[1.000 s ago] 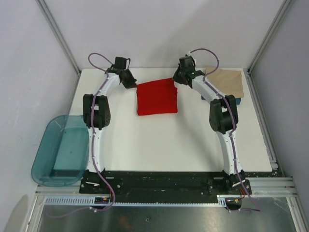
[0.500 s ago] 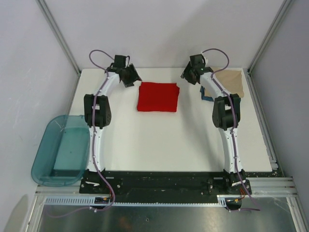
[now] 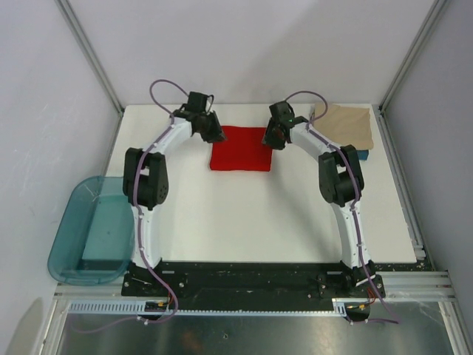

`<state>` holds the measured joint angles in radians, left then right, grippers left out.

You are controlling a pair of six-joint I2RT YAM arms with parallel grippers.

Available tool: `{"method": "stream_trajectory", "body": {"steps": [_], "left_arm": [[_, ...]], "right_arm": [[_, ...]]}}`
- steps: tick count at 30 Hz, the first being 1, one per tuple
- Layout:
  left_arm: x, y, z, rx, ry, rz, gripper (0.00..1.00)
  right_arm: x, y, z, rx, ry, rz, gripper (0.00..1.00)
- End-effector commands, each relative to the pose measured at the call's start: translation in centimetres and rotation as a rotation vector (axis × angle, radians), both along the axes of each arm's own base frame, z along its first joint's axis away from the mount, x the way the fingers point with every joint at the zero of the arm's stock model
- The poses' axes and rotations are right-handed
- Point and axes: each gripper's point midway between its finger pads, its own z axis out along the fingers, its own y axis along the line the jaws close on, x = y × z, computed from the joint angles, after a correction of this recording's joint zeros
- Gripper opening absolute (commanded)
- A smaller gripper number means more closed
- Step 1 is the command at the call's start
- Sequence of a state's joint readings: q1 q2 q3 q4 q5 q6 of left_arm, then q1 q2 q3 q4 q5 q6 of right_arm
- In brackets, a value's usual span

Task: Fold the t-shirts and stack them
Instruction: Put the neatly folded tshirt into the corner of the board with both arms

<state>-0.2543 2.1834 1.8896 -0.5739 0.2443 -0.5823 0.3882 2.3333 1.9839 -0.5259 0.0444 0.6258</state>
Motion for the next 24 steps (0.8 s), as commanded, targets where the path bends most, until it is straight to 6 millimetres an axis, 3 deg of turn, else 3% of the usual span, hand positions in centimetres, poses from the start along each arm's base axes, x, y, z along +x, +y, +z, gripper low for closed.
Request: {"method": "stream_trajectory", "body": {"steps": [1, 5, 9, 15, 19, 24], "left_arm": [[-2.6, -2.7, -1.0, -0.010, 0.026, -0.096, 0.23], [-4.1, -3.3, -4.0, -0.009, 0.095, -0.107, 0.22], [-5.1, -3.3, -4.9, -0.006, 0.115, -0.109, 0.22], [-5.1, -4.0, -1.5, -0.016, 0.038, -0.131, 0.24], [-5.7, -6.4, 1.1, -0.036, -0.017, -0.186, 0.27], [-7.2, -10.9, 0.0, -0.048, 0.000, -0.267, 0.27]], "right_arm": [[-1.2, -0.8, 2.1, -0.001, -0.030, 0.008, 0.40], [-3.0, -1.4, 0.2, 0.010, 0.023, 0.012, 0.31], [-3.9, -2.0, -0.6, 0.007, 0.037, 0.010, 0.27], [-3.6, -1.9, 1.8, 0.031, -0.007, 0.035, 0.28], [-3.0, -2.3, 4.0, 0.030, -0.048, 0.030, 0.35], [-1.9, -4.4, 6.1, 0.012, -0.091, -0.026, 0.38]]}}
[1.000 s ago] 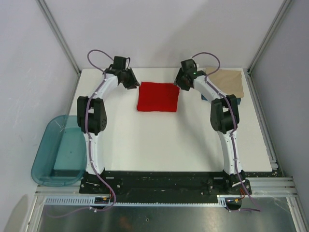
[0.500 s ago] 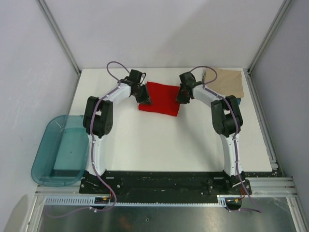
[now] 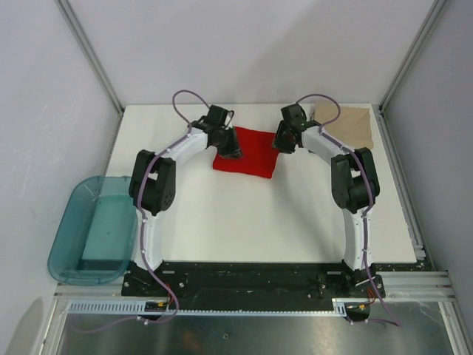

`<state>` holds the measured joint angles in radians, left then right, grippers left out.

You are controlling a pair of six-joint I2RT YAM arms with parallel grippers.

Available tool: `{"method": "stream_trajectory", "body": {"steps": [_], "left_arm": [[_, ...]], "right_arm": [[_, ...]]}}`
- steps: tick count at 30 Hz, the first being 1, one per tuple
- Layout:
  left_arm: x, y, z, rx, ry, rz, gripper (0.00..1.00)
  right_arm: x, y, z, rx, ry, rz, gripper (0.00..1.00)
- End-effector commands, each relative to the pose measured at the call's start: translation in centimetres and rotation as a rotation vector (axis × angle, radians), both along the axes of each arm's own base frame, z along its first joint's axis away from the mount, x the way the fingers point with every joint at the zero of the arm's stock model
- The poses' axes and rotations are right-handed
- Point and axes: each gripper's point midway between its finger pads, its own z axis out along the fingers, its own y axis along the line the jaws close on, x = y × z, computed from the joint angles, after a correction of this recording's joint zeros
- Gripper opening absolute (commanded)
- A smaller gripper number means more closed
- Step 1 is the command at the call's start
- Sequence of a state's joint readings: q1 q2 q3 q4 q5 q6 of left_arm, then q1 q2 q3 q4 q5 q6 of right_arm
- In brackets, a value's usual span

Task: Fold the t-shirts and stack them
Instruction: Put the neatly folded tshirt into the corner of the board with both arms

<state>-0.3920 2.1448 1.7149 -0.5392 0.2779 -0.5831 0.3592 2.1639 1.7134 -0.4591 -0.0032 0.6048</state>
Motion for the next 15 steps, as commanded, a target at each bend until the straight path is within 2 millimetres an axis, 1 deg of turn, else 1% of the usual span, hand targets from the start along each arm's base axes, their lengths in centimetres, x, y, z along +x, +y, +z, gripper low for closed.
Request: {"method": "stream_trajectory", "body": {"steps": [1, 3, 6, 10, 12, 15], "left_arm": [[-0.6, -5.4, 3.2, -0.066, -0.090, -0.112, 0.27], [-0.8, -6.0, 1.7, -0.053, -0.064, -0.109, 0.25], [-1.3, -6.2, -0.7, -0.037, -0.016, -0.097, 0.24], [-2.4, -5.7, -3.3, -0.005, 0.030, -0.083, 0.24], [-2.7, -5.1, -4.2, 0.013, 0.048, -0.064, 0.25], [-3.0, -4.4, -4.8, 0.030, 0.063, -0.033, 0.26]], "right_arm": [[2.3, -2.4, 6.5, -0.004, -0.137, -0.056, 0.38], [2.4, -3.5, 6.7, -0.019, -0.138, -0.079, 0.39], [2.5, -5.1, 6.5, -0.040, -0.130, -0.111, 0.38], [2.3, -7.0, 5.4, -0.066, -0.106, -0.143, 0.38], [2.4, -7.9, 4.7, -0.080, -0.094, -0.160, 0.38], [2.6, -9.0, 4.0, -0.115, -0.086, -0.180, 0.38]]}}
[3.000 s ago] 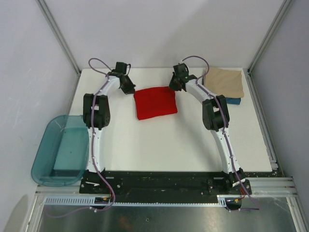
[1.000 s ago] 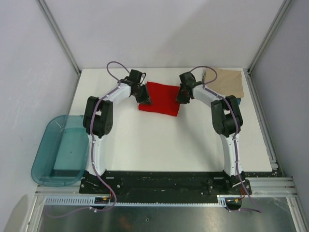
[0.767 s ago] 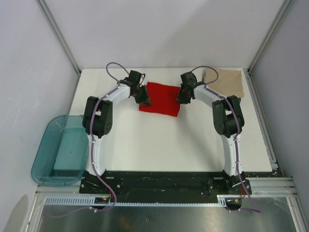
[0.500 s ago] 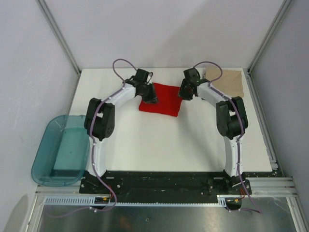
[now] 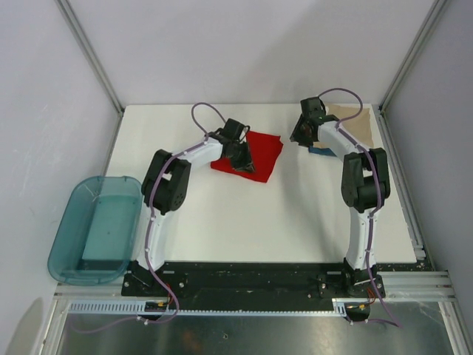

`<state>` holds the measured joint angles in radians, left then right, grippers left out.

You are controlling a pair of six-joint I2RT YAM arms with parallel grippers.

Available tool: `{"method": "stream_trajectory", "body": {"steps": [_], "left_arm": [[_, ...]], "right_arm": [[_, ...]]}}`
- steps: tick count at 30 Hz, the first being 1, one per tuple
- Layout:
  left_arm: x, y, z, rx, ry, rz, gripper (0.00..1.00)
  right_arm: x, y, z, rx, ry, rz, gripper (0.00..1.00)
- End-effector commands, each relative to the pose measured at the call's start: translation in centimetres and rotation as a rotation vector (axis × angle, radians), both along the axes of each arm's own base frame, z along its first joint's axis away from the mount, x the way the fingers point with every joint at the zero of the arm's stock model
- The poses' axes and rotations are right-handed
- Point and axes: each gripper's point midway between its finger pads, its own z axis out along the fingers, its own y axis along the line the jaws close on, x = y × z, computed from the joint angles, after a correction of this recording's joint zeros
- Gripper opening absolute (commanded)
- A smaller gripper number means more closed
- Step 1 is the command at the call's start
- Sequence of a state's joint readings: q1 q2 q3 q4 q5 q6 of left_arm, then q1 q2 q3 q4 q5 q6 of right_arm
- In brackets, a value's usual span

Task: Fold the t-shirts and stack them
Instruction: Put the neatly folded tshirt into the corner of the board with both arms

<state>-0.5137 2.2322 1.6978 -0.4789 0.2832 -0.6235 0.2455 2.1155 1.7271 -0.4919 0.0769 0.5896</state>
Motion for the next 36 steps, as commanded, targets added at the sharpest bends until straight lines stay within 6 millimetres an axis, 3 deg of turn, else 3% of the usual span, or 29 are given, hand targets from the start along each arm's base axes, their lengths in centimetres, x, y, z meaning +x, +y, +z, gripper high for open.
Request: {"method": "stream_trajectory", "body": {"steps": [1, 14, 22, 36], "left_arm": [[0.4, 1.4, -0.7, 0.035, 0.004, 0.070, 0.27], [2.0, 9.7, -1.2, 0.089, 0.033, 0.260, 0.27], [-0.9, 11.8, -2.2, 0.130, 0.079, 0.281, 0.27], [-6.8, 14.3, -3.1, 0.194, 0.135, 0.285, 0.25]], "right_arm": [[0.3, -2.2, 1.4, -0.071, -0.030, -0.038, 0.38], [-0.6, -6.4, -0.2, -0.248, 0.019, -0.105, 0.38], [-0.2, -7.7, -1.1, -0.296, 0.020, -0.104, 0.38], [0.3, -7.8, -3.8, -0.323, 0.047, -0.079, 0.35]]}}
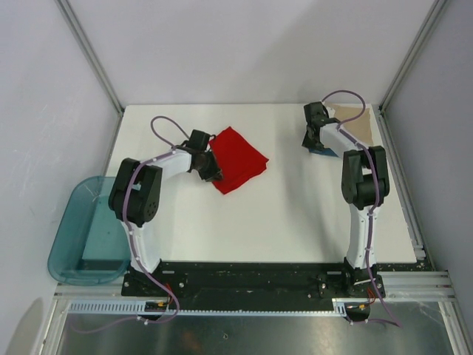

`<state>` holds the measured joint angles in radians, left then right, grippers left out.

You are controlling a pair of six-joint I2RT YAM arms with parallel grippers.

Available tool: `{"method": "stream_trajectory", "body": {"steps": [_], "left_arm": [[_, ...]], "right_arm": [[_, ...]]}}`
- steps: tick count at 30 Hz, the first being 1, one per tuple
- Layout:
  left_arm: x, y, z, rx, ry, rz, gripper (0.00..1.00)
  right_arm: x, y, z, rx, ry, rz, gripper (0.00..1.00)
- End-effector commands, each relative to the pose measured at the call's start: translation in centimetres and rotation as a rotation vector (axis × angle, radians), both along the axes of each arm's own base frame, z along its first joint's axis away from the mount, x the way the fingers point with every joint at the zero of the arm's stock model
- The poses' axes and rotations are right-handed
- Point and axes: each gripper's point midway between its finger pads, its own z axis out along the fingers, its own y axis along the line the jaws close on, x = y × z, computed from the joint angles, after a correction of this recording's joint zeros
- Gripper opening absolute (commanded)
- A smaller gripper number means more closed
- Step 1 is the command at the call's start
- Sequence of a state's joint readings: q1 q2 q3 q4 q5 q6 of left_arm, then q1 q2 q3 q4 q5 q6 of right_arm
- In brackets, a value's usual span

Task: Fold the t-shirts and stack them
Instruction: Put the neatly folded tshirt into the corner of the board with both arms

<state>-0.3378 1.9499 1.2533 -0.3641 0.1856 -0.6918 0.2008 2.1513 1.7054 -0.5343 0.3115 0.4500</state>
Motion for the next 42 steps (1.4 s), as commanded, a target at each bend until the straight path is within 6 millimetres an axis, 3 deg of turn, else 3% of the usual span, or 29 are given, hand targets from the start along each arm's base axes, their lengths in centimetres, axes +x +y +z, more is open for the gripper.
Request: {"method": "stream_trajectory", "body": {"steps": [1, 11, 20, 23, 26, 28, 34, 42], "left_arm": [[-4.5, 2.4, -2.1, 0.107, 0.117, 0.002, 0.25], [-9.3, 1.6, -1.9, 0.089, 0.144, -0.040, 0.25], [-12.4, -0.5, -1.4, 0.053, 0.151, -0.086, 0.25], [-13.0, -1.3, -1.4, 0.042, 0.154, -0.099, 0.25], [-13.4, -2.2, -1.2, 0.023, 0.152, -0.114, 0.25], [-13.4, -2.8, -0.9, 0.007, 0.147, -0.127, 0.25], [-13.0, -4.9, 1.5, -0.063, 0.094, -0.218, 0.29], [-12.5, -6.6, 5.5, -0.152, 0.008, -0.297, 0.37]], "right_arm": [[0.9, -0.5, -1.0, -0.034, -0.013, -0.001, 0.35], [1.0, -1.2, -2.0, -0.101, 0.013, -0.018, 0.30], [0.7, -1.6, -2.2, -0.137, 0.018, -0.032, 0.29], [0.9, -1.7, -2.1, -0.135, 0.013, -0.032, 0.20], [0.9, -1.5, -2.2, -0.132, 0.017, -0.031, 0.05], [0.7, -1.4, -2.2, -0.126, 0.020, -0.034, 0.01], [-1.2, -0.4, -2.3, -0.102, 0.044, -0.023, 0.00], [-5.3, 1.5, -2.8, -0.028, 0.094, -0.015, 0.00]]}}
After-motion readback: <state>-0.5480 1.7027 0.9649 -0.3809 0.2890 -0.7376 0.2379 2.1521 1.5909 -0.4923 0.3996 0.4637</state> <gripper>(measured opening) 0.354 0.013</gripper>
